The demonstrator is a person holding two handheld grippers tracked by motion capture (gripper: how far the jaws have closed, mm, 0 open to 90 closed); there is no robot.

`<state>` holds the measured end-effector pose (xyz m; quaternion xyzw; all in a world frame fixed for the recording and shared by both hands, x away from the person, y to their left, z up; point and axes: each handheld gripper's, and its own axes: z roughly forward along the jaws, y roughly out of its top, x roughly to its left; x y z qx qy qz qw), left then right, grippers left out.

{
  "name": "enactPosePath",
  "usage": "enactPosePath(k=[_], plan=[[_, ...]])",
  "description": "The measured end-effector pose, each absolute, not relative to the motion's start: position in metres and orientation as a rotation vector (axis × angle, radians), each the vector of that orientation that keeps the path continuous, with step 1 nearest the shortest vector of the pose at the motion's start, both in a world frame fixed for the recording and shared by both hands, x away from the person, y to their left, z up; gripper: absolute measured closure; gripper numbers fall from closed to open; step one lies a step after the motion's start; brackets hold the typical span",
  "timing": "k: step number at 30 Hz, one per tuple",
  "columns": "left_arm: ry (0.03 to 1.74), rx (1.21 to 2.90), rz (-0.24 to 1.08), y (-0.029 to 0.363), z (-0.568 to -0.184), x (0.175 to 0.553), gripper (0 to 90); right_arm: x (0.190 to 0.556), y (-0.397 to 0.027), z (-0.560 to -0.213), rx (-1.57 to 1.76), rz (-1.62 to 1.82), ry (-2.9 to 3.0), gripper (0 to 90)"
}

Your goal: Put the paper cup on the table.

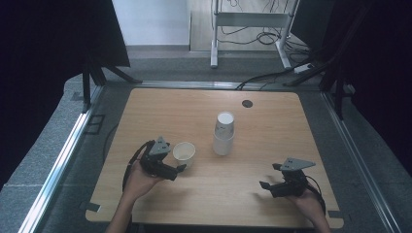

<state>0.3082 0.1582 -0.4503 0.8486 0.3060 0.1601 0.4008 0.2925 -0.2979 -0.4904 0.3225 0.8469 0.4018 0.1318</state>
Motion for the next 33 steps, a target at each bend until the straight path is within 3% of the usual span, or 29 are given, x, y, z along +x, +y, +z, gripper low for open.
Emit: enactPosePath(k=[17,33], plan=[[0.834,2.12,0.359,0.166,-0.489,0.284,0.0,0.292,-0.298,-0.505,0.981,1.047,2.479,3.2],[0.865,2.231,0.295,0.15,-0.519,0.279,0.0,0.293,-0.296,-0.517,0.996,1.005,2.499,0.0]])
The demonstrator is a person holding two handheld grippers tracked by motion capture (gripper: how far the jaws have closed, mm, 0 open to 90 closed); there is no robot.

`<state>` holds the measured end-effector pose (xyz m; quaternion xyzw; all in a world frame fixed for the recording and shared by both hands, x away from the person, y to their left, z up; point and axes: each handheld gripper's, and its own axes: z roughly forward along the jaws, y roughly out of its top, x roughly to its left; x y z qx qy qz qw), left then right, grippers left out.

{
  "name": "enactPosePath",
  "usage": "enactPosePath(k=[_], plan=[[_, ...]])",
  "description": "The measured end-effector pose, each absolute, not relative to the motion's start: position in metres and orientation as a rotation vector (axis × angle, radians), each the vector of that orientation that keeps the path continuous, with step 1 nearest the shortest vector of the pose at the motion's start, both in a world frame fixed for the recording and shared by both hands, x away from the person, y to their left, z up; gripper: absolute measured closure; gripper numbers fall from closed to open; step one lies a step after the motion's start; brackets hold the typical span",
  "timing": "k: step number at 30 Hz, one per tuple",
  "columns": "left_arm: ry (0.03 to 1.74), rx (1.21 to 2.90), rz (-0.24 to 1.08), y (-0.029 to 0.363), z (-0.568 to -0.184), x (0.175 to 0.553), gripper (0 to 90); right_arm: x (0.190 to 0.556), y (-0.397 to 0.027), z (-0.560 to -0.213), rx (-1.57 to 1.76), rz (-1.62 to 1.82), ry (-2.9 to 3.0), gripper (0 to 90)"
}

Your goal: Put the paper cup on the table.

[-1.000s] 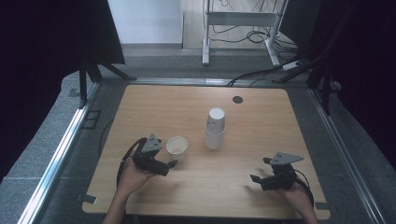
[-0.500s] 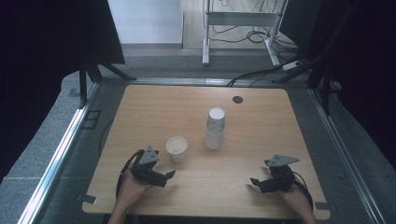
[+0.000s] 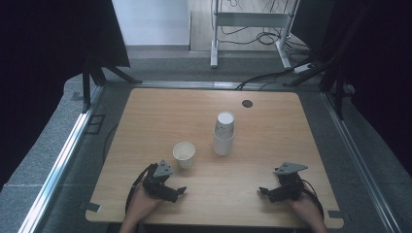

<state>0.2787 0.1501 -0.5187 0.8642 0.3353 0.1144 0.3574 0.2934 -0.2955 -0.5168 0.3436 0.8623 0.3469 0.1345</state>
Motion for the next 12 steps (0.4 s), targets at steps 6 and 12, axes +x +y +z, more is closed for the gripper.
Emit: enactPosePath(k=[6,12], plan=[[0.885,2.271,0.287,0.1464,-0.5203,0.2798,0.0,0.2933,-0.2955,-0.5169,0.996,1.004,2.499,0.0],[0.905,2.264,0.296,0.1465,-0.5205,0.2793,0.0,0.2929,-0.2957,-0.5175,0.993,1.007,2.496,0.0]])
